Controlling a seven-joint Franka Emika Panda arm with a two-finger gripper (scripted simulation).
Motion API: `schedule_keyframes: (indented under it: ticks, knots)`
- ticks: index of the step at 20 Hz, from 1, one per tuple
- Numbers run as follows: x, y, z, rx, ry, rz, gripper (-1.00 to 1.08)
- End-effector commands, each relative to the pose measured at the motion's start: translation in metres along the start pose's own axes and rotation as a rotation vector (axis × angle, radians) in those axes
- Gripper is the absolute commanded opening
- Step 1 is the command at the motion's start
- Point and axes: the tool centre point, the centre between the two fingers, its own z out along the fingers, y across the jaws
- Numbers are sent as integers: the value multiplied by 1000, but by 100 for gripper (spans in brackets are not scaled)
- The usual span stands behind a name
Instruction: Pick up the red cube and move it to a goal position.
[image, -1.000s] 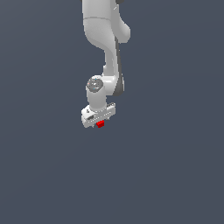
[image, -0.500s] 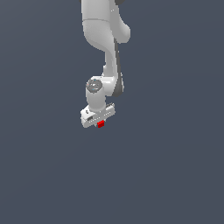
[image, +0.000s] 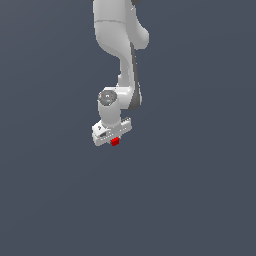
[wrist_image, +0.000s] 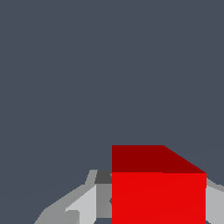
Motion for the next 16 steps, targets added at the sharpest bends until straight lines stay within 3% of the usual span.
schedule_keyframes:
  ticks: [1,8,16]
  knots:
    - [2,1,-7,-1,1,0,-100]
    - [12,3,-43,-1,1,-1,-100]
    - [31,7,-115,0,1,-1,-100]
